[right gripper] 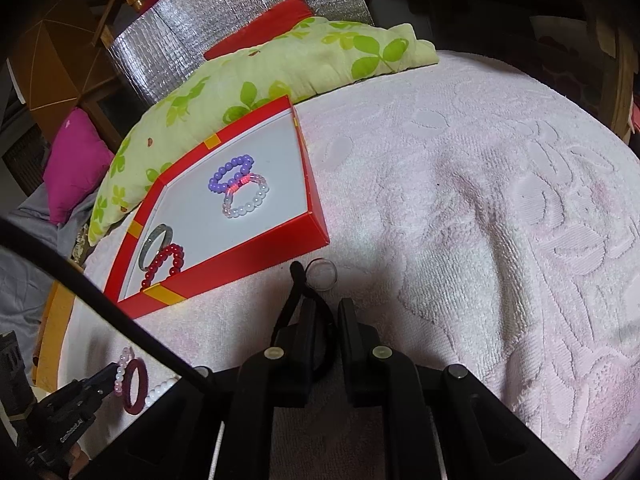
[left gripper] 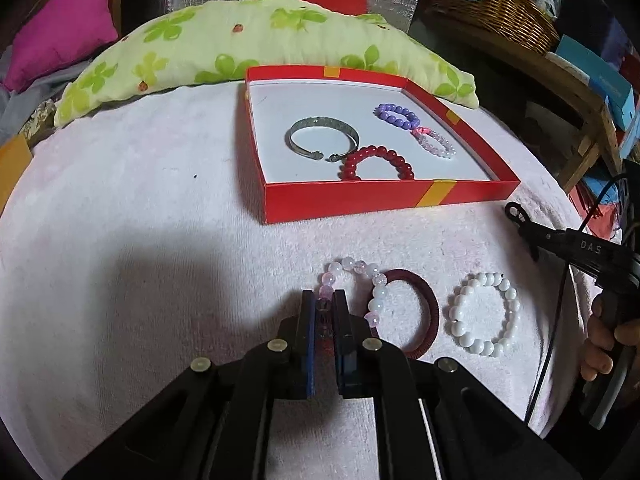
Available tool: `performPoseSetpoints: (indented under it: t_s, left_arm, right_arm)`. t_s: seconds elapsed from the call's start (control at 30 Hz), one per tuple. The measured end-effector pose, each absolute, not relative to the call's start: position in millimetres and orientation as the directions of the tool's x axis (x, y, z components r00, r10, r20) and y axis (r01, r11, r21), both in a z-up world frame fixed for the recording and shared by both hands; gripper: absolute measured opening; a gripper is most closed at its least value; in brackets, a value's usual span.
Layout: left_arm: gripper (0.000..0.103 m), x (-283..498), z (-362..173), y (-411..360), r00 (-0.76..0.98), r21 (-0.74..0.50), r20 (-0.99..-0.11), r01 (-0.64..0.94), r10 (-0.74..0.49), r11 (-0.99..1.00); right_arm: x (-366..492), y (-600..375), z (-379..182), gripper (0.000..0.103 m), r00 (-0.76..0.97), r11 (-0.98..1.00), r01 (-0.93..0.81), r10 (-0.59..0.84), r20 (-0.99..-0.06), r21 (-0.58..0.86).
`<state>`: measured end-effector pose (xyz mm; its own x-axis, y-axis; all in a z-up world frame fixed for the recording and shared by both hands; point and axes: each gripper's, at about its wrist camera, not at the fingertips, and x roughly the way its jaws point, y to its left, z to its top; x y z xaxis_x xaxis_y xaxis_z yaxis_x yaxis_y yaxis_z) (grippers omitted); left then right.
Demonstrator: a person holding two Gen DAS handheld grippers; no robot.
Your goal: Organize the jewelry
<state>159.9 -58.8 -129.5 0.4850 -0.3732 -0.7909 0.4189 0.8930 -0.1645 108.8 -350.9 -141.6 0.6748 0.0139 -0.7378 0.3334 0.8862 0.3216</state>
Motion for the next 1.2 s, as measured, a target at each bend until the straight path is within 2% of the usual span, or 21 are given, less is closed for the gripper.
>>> performPoseSetpoints:
  t_s: [0.3,0.4,0.47,0.6,0.7,0.77,0.83,0.87,1.03,1.2]
  left_arm:
    - [0.007,157.6,-125.7,-54.8,0.515,-0.152,-0.773,0.416,-0.37,0.896]
    - [0.007,159.8,-121.5,-46.3,0.553,-0.147,-0.759,0.37,-0.345,0.917]
    - [0.007,162.4,-119.9,-39.4,0.57,-0.152,-0.754,0.334,-0.327,0.93]
    - [0.007,167.3,-119.8,-30.6,0.59,-0.148,-0.753,0.279,-0.291,0.949]
    - [0.007,169.6,-125.1,-31.7,0.579,-0.127,-0.771,0.272,-0.268,0.954]
    - [0.007,170.1,-127.3,-34.1,0.575,-0.109,-0.778,0.275,-0.254,0.955]
    - [0.007,170.4,-128.1,-34.4,0.573,-0.109,-0.78,0.271,-0.251,0.956]
    - [0.007,170.6,-128.4,-34.0,0.571,-0.112,-0.781,0.268,-0.251,0.957]
    - [0.009,168.2,-129.5,-37.8,0.565,-0.112,-0.784,0.281,-0.258,0.953]
    - [0.008,167.2,-128.8,-38.0,0.542,-0.175,-0.775,0.31,-0.325,0.934]
  right_arm:
    - [105.7,-361.4,-139.8,0.019,0.688,0.851,0.337,0.071,-0.722,0.404]
    - [104.2,-359.5,-137.3,0.036,0.702,0.848,0.324,0.082,-0.708,0.419]
    - [103.2,-354.6,-134.0,0.057,0.714,0.859,0.312,0.069,-0.696,0.406]
    - [106.1,-339.8,-132.6,0.058,0.707,0.9,0.29,0.027,-0.707,0.324]
    - [110.7,-328.5,-135.1,0.053,0.69,0.931,0.278,-0.022,-0.723,0.237]
    - [112.9,-323.0,-137.2,0.025,0.68,0.945,0.267,-0.047,-0.732,0.188]
    - [113.6,-320.0,-138.8,0.023,0.675,0.952,0.263,-0.068,-0.735,0.154]
    - [113.5,-319.4,-138.6,0.016,0.677,0.954,0.262,-0.071,-0.733,0.149]
    - [112.5,-321.8,-137.5,0.012,0.682,0.951,0.262,-0.065,-0.728,0.161]
    - [109.5,-321.2,-134.6,0.011,0.699,0.951,0.24,-0.031,-0.714,0.194]
